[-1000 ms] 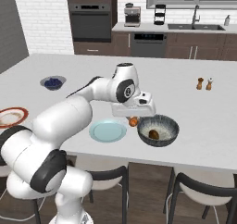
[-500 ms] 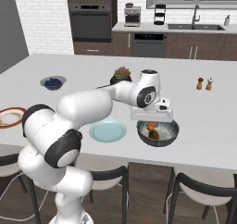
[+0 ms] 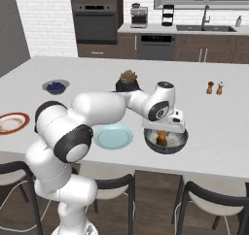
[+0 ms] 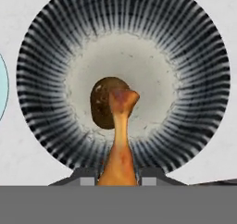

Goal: Pick the chicken drumstick and mushroom from their plates and place them in the bowl. Then put the bowl in the fridge.

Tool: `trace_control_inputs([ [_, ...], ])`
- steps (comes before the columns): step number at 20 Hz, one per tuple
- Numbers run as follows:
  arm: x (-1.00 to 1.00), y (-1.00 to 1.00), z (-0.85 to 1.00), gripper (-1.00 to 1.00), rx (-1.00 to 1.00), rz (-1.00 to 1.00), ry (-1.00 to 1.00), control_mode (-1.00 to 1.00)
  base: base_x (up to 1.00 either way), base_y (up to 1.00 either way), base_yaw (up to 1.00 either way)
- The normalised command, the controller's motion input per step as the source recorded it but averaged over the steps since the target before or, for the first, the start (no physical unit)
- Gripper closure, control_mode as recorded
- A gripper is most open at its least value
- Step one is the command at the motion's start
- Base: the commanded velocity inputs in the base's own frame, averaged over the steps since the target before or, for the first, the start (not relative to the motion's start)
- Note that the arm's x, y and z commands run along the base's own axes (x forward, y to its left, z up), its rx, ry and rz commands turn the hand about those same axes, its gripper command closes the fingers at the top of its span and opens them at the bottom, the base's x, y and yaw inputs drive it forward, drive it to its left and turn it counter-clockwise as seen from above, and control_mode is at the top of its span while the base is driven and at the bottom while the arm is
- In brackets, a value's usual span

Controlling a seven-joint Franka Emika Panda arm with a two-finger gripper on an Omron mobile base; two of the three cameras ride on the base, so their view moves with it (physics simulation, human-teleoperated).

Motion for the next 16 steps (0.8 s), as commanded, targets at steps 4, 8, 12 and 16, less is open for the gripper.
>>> trace_control_inputs([
  [4,0.42,-0.56,-0.24,1.0,0.0,0.0,-0.09,-1.0,0.0,0.0,0.0],
  [8,0.19,-0.47,-0.25,1.0,0.0,0.0,-0.05,-1.0,0.0,0.0,0.0],
  [12,0.31,-0.04,-0.16,1.0,0.0,0.0,0.0,-1.0,0.0,0.0,0.0],
  [16,0.3,0.0,-0.15,1.0,0.0,0.0,0.0,-1.0,0.0,0.0,0.0],
])
